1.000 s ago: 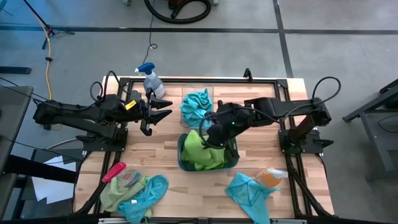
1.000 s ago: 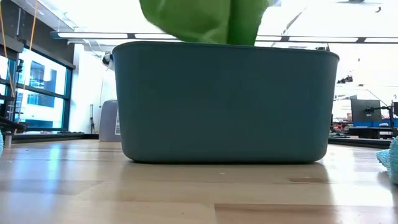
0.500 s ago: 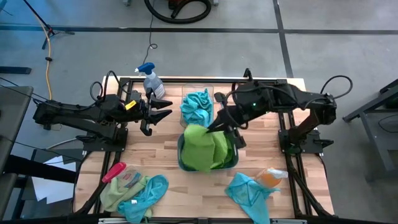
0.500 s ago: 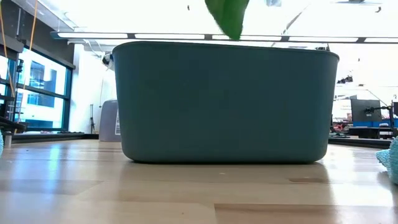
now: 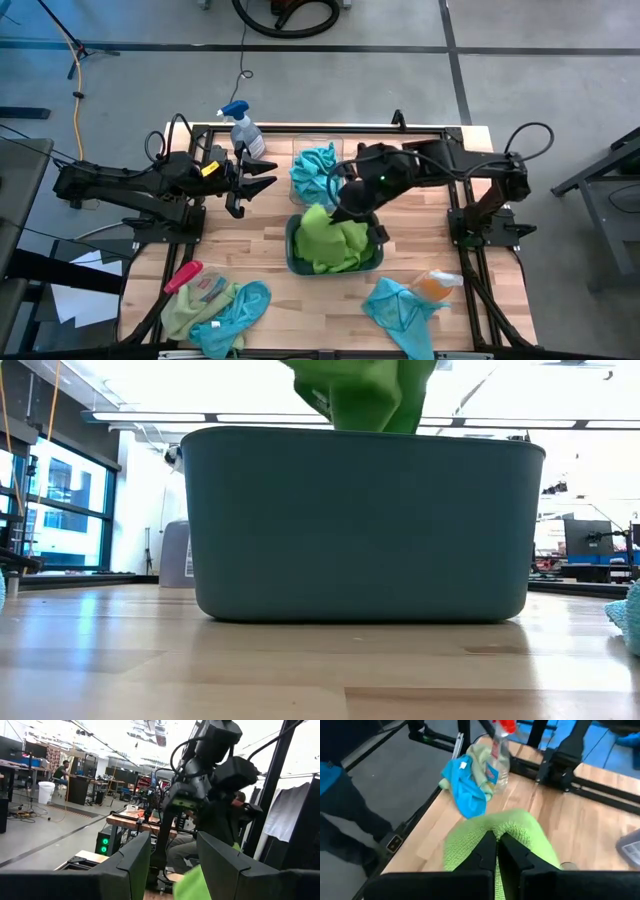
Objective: Sort microfiber towel by color & place in baskets
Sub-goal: Put the green microfiber towel into the blue bin
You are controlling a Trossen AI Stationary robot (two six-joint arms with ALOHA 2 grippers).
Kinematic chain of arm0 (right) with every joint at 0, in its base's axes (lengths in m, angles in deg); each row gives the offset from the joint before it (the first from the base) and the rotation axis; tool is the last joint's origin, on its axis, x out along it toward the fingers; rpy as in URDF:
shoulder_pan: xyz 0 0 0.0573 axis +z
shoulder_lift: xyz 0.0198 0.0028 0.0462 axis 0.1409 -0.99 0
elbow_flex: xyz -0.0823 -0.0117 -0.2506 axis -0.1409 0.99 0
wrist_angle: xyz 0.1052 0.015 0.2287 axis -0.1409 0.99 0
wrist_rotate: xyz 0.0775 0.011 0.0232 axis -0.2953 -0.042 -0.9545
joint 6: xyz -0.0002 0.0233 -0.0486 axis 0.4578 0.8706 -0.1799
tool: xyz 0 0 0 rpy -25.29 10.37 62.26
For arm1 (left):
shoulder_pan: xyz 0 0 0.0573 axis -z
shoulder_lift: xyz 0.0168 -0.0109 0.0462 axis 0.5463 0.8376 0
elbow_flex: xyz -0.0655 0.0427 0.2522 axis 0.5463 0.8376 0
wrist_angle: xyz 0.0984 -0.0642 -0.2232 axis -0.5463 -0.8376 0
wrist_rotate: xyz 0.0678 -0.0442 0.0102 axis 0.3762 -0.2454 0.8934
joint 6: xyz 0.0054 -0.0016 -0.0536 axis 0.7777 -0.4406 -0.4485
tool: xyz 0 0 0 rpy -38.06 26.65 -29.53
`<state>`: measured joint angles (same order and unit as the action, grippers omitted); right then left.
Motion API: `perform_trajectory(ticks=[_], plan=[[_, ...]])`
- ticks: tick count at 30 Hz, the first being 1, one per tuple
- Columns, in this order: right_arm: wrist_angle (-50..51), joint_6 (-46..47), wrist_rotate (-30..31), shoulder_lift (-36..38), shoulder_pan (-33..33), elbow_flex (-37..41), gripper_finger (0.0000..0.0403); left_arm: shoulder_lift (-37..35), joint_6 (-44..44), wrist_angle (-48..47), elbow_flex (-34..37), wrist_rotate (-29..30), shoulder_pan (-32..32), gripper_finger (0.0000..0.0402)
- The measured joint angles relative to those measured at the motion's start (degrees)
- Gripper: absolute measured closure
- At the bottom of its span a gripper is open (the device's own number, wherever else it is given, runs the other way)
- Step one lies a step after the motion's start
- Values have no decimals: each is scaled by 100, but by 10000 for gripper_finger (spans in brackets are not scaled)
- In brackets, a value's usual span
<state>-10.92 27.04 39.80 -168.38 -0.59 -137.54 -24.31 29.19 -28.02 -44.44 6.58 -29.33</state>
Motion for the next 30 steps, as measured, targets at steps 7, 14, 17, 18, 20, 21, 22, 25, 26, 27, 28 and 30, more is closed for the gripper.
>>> perform_trajectory(ticks=[7,14,17,18,20,21,22,25,26,27,28,30], plan=[[391,213,345,-312,-133,2,403,0,4,-1,0,0,0,253],[1331,1204,860,-749,-297,9,403,0,7,-2,0,0,0,253],[1415,1774,1135,-832,-339,176,403,0,9,-2,0,0,0,253],[1429,2003,1264,-835,-348,277,403,0,9,-3,0,0,0,253],[1412,2517,1549,-828,-378,531,403,0,9,-6,0,1,0,253],[1413,2790,1675,-822,-378,683,403,0,9,-6,0,0,0,253],[1412,3022,1759,-818,-378,844,403,0,7,-7,0,0,0,253],[1180,3604,1716,-800,-319,1274,403,0,9,-10,0,0,0,253],[1061,3780,1624,-792,-262,1398,403,0,9,-10,0,0,0,253],[915,3964,1499,-787,-191,1506,403,0,9,-10,0,0,-2,253],[744,4160,1383,-787,-128,1604,403,0,7,-10,0,0,0,253],[362,4639,1175,-787,-9,1799,403,0,9,-10,0,0,-2,253]])
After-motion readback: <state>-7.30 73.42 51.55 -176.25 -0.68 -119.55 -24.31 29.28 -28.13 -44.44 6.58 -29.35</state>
